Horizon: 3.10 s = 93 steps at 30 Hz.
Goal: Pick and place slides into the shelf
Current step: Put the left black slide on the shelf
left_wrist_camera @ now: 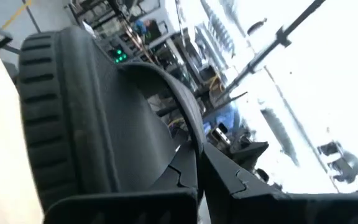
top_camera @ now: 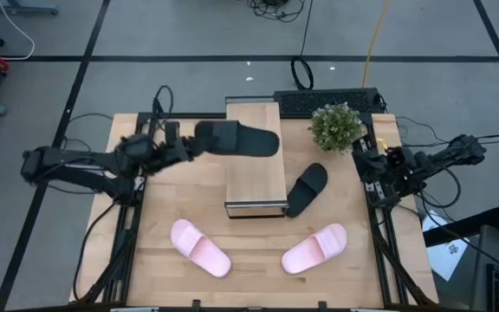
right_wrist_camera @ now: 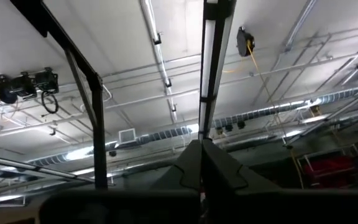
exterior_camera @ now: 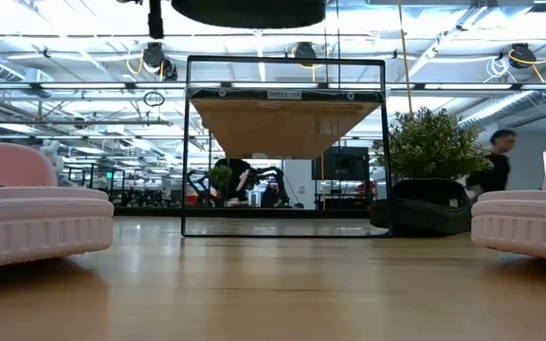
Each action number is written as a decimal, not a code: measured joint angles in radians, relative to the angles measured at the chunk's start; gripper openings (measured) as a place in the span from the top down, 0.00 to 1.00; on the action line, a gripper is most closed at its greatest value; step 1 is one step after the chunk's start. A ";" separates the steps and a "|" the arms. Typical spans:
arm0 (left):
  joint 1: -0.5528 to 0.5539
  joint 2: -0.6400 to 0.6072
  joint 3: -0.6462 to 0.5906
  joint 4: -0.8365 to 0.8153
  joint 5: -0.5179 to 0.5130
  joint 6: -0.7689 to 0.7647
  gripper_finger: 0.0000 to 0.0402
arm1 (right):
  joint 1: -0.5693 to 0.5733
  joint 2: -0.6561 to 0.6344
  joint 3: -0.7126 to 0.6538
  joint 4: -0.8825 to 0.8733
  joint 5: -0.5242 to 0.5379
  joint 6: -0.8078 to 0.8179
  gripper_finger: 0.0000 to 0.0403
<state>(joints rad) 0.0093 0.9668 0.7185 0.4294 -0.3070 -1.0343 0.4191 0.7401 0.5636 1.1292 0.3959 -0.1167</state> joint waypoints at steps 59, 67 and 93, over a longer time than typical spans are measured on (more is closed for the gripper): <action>-0.420 0.489 0.043 0.149 -0.609 -0.492 1.00 | 0.000 -0.032 0.000 -0.062 0.494 -0.584 1.00; -0.430 0.489 0.044 0.127 -0.620 -0.508 1.00 | 0.000 -0.032 0.000 -0.065 0.494 -0.584 1.00; -0.371 0.488 0.044 0.059 -0.525 -0.539 0.98 | 0.000 -0.031 -0.001 -0.087 0.493 -0.551 1.00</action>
<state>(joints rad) -0.3618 1.4551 0.7624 0.4881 -0.8323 -1.5738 0.4187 0.7090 0.5629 1.0423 0.8886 -0.6677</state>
